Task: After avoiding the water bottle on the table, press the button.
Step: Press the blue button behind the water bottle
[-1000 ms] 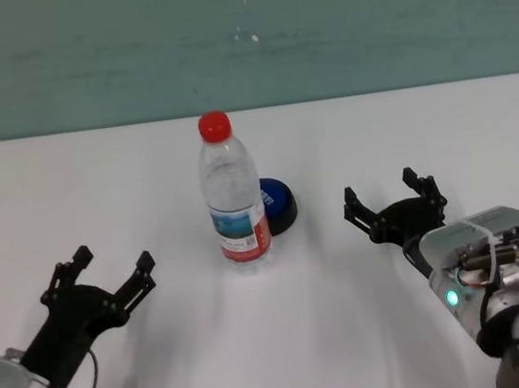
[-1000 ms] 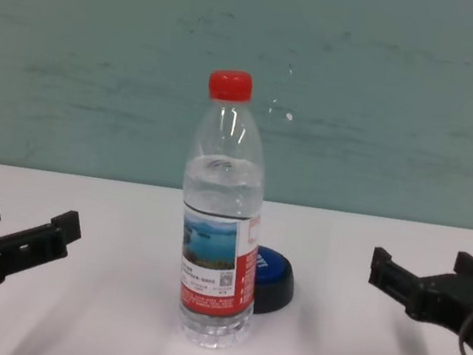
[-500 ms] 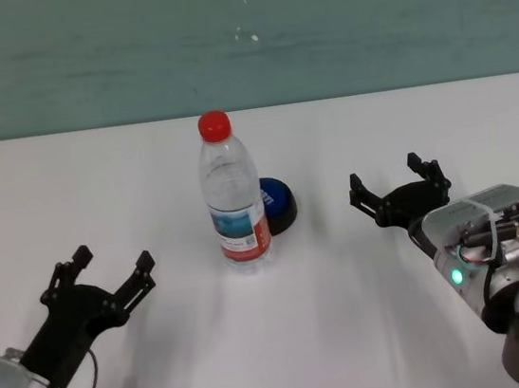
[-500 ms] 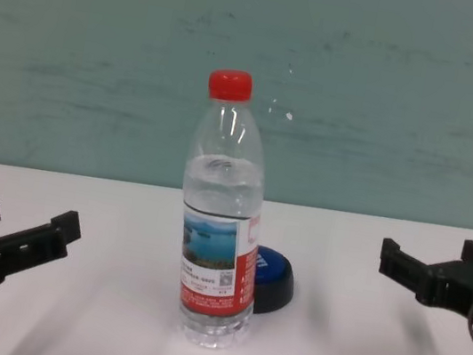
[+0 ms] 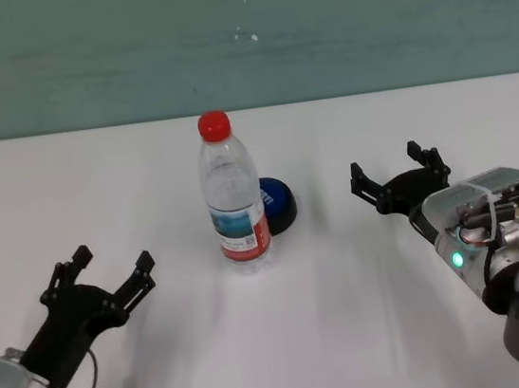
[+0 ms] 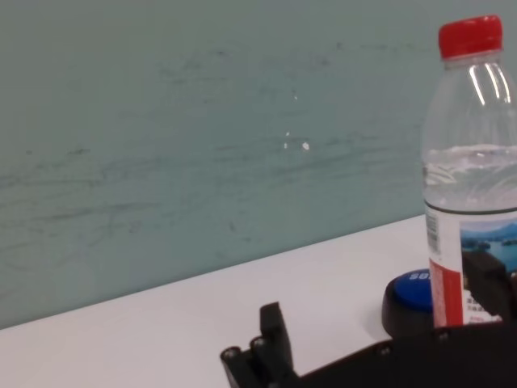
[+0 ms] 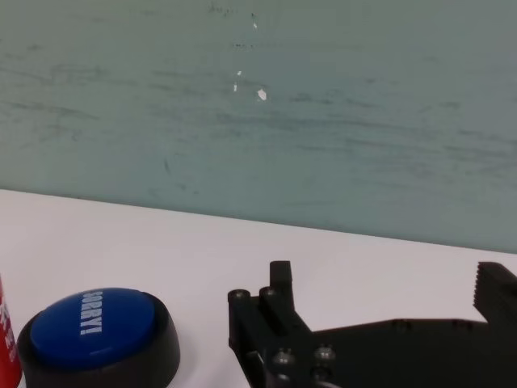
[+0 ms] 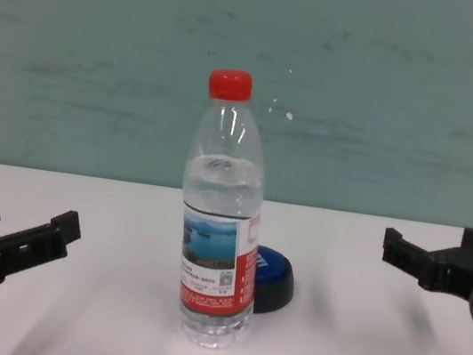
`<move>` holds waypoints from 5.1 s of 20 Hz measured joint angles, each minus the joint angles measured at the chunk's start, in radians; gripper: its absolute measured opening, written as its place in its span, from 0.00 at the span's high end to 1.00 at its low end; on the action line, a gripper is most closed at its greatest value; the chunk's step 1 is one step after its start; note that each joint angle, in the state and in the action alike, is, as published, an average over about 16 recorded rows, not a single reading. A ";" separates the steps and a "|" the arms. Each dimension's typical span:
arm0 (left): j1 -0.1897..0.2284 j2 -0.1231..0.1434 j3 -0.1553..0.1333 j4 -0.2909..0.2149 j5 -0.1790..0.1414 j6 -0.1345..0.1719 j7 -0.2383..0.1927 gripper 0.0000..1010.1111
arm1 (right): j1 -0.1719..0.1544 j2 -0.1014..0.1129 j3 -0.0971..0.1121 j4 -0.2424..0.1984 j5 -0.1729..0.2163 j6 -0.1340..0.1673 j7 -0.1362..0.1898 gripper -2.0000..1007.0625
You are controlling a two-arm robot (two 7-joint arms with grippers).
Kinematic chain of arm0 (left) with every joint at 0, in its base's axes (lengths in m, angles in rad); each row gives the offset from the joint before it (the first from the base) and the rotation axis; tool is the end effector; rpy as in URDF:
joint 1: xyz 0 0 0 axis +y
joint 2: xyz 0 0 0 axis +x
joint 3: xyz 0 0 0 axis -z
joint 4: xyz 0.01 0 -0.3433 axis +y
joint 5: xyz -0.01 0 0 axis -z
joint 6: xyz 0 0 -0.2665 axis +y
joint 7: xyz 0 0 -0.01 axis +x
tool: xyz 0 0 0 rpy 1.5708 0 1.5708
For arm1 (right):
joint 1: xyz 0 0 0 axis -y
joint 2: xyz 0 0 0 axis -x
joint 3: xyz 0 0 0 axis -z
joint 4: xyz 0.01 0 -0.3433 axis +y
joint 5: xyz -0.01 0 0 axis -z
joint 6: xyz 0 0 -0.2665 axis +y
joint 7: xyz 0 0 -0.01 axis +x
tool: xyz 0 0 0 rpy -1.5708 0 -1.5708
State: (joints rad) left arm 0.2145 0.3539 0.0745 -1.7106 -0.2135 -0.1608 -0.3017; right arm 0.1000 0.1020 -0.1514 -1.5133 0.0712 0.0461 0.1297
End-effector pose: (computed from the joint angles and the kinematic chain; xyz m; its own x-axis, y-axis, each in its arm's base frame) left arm 0.2135 0.0890 -0.3545 0.4178 0.8998 0.1255 -0.9061 0.4228 -0.0155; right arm 0.3179 0.0052 -0.3421 0.2695 -0.9621 0.0414 0.9629 0.2686 -0.0252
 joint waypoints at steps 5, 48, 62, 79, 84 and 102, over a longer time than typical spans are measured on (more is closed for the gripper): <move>0.000 0.000 0.000 0.000 0.000 0.000 0.000 0.00 | 0.031 0.006 0.000 0.026 0.002 0.005 0.014 0.00; 0.000 0.000 0.000 0.000 0.000 0.000 0.000 0.00 | 0.322 -0.016 -0.125 0.340 0.008 -0.019 0.098 0.00; 0.000 0.000 0.000 0.000 0.000 0.000 0.000 0.00 | 0.367 -0.037 -0.148 0.421 0.009 -0.025 0.108 0.00; 0.000 0.000 0.000 0.000 0.000 0.000 0.000 0.00 | 0.404 -0.043 -0.171 0.475 0.000 0.000 0.120 0.00; 0.000 0.000 0.000 0.000 0.000 0.000 0.000 0.00 | 0.416 -0.046 -0.175 0.491 -0.003 0.004 0.123 0.00; 0.000 0.000 0.000 0.000 0.000 0.000 0.000 0.00 | 0.445 -0.055 -0.197 0.545 -0.027 0.008 0.129 0.00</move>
State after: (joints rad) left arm 0.2145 0.3539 0.0745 -1.7105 -0.2135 -0.1608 -0.3017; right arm 0.5451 0.0474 -0.3479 -0.9682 0.0442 0.0543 0.2584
